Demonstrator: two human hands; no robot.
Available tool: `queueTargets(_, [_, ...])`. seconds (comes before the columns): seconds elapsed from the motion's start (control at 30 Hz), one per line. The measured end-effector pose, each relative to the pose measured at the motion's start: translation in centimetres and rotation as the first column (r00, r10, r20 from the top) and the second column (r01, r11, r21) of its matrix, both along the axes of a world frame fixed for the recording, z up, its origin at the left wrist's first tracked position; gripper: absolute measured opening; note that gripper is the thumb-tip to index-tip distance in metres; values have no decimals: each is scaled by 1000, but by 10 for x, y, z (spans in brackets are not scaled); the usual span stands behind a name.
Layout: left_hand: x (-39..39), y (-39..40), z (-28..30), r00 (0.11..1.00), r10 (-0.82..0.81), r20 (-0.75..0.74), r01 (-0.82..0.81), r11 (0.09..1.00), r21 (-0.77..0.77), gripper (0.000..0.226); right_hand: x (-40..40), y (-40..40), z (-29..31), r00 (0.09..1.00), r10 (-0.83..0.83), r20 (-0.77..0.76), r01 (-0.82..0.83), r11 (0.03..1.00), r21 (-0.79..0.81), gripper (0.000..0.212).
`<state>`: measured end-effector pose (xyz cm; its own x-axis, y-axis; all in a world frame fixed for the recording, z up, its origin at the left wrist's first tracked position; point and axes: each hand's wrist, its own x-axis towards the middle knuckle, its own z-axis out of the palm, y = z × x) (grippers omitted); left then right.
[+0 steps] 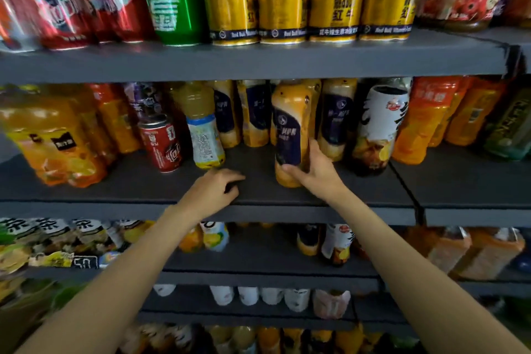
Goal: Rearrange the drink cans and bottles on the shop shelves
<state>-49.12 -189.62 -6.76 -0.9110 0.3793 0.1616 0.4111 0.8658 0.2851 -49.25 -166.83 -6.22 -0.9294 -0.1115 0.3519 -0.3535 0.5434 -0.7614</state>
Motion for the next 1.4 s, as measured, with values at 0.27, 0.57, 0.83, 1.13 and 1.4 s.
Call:
queueTargets(0.27, [-25,-37,-24,925,373,-73,-286,810,512,29,-13,-53,-19,906,-412,-98,414,910,4,76])
queueTargets(0.57, [-50,-35,-17,920,371,129,-358,656,665,77,-33,-83,-9,814,-575,-79,581,807,107,52])
queueTargets(0.83, [-46,-35,-17,903,426,49,-374,725,578,70,-39,-93,-6,795,-606,-35,605,785,132,42])
queueTargets(1.13, [11,-100,-1,951,216,223,-311,661,683,70,-7,-121,-17,869,-289,-402,329,944,34,30])
queueTargets(1.4, [56,-211,2,959,245,139,-274,698,662,71,8,-264,11,846,197,-496,-170,980,99,28])
